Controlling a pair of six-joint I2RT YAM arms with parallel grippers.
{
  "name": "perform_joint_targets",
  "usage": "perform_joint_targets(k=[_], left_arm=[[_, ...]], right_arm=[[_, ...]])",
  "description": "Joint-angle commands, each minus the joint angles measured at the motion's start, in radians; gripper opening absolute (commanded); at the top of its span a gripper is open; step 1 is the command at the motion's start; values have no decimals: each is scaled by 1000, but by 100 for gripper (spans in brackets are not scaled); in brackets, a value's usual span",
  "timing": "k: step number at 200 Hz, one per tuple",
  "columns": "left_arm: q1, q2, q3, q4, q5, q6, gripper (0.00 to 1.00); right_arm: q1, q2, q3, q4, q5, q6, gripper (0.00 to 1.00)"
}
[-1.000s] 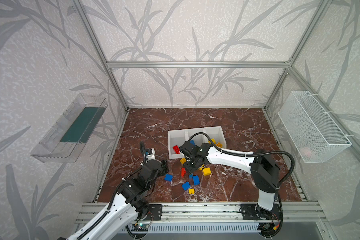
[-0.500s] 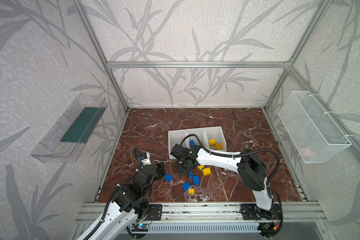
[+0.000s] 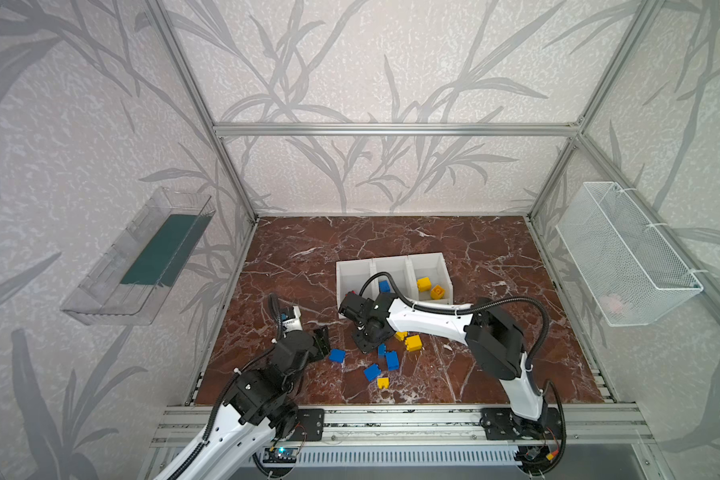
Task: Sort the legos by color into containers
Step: 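Grasp a red brick from the pile with the right gripper, then carry the red brick with the right gripper into the nearest compartment, release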
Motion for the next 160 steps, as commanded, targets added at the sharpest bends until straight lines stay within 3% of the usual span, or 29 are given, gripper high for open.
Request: perform_joint_targets(k=[1, 53, 92, 160], left_arm=[[3, 2, -9, -16, -11, -7, 71], [3, -3, -10, -27, -14, -11, 71], [3, -4, -11, -26, -13, -13, 71], [3, -1, -27, -13, -1, -17, 71]], right_arm=[[5, 3, 8, -17, -5, -5, 28], [-2, -63, 18, -14, -10, -54, 23], [-59, -85, 174, -57, 12, -160, 23], [-161, 157, 516, -127, 52, -225, 22]])
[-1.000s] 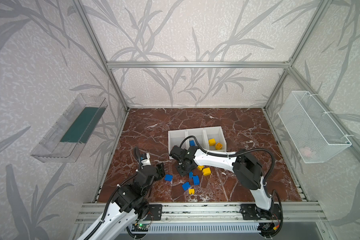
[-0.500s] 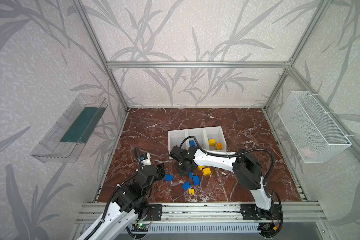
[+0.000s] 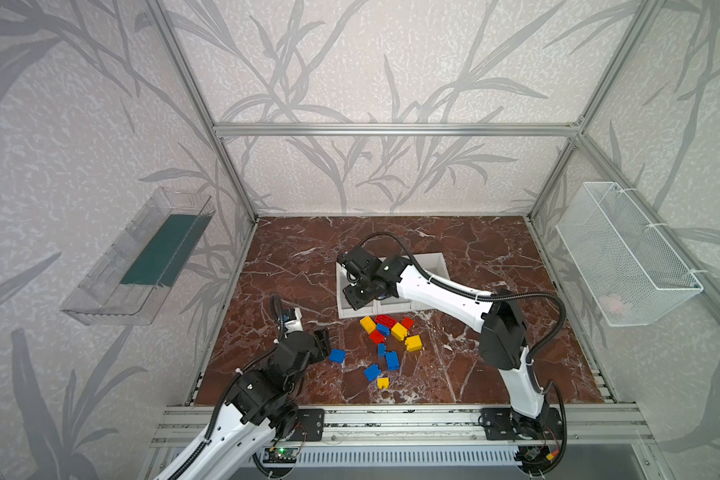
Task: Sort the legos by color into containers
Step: 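Carry the red brick with the right gripper into the nearest compartment, release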
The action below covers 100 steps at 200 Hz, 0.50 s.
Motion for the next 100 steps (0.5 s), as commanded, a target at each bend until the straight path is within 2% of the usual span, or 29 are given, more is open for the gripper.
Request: perform_joint_targets(k=[1, 28, 53, 81, 100], left_arm=[[3, 0, -5, -13, -7, -15, 71], [2, -3, -8, -10, -3, -20, 71], [2, 0, -14, -4, -1, -23, 71], [3, -1, -12, -4, 1, -20, 71], [2, -1, -11, -4, 4, -20, 71]], right_arm=[[-11, 107, 97, -82, 34, -46, 22], [-29, 182, 203, -149, 68, -52, 22], [-34, 200, 233, -172, 74, -53, 24], [-33, 192, 233, -174, 68, -45, 34], [-33, 178, 231, -177, 60, -42, 45]])
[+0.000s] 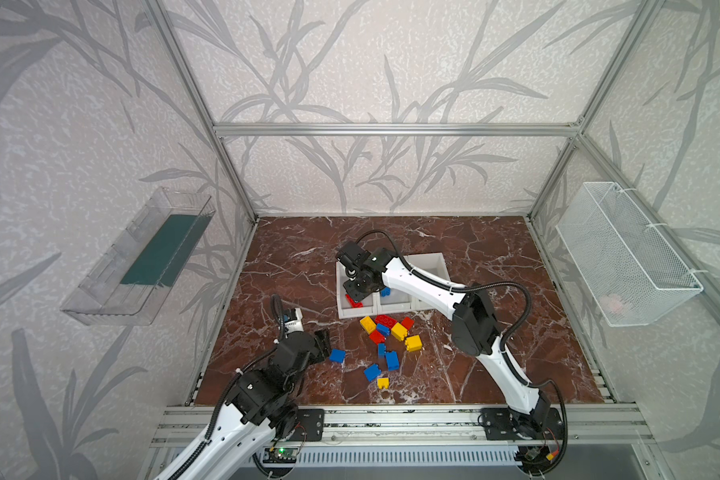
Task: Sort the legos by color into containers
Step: 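Carry the red brick with the right gripper into the nearest compartment, release, then grasp a blue brick with the left gripper while the right gripper withdraws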
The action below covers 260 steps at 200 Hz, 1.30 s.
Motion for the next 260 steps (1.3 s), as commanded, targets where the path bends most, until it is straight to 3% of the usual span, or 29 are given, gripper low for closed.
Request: perform_joint_targets(k=[1, 24, 71, 167, 260], left_arm=[[2, -1, -10, -5, -9, -15, 71], [2, -1, -9, -4, -7, -17, 71], [2, 9, -12, 3, -1, -17, 71], [1, 129, 5, 101, 80, 36, 71], [1, 432, 57, 306, 260, 147, 71]], right_arm=[[-1, -29, 33, -32, 2, -4, 45], [-1, -55, 41, -44, -12, -3, 51], [19, -163, 4, -56, -20, -28, 53], [9, -589, -690, 212, -13, 131, 54], [-33, -796, -977, 246, 74, 248, 55]])
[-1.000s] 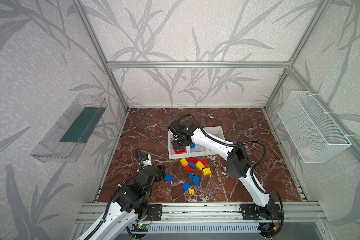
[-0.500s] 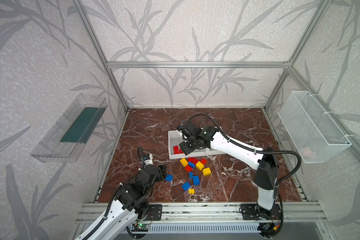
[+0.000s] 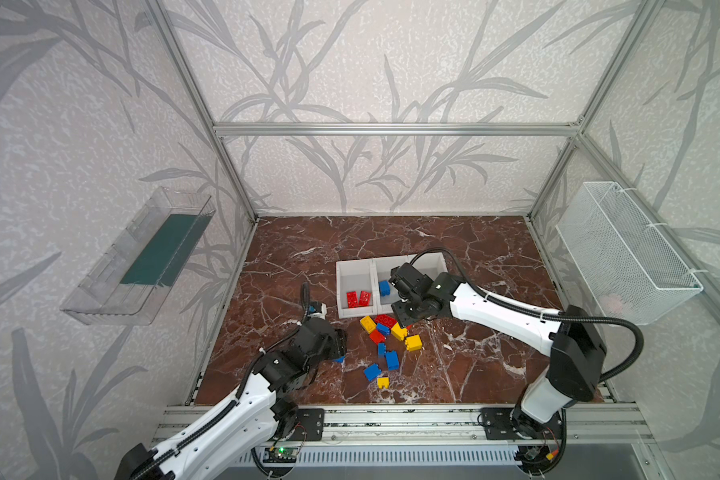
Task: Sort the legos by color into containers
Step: 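Grasp a blue brick with the left gripper while the right gripper withdraws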
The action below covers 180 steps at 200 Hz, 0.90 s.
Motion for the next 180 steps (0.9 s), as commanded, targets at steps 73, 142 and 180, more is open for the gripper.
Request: perform_joint_targets(k=[73, 142, 180], left_arm=[[-6, 218, 79, 171, 188, 63, 72], [-122, 379, 153, 187, 308, 99, 72], [-155, 490, 208, 188, 342, 121, 71]], right_arm=[[-5, -95, -130, 32, 10, 74, 54], [-11, -145, -187, 26, 39, 104, 54], [-16, -155, -200, 28, 41, 108, 54]])
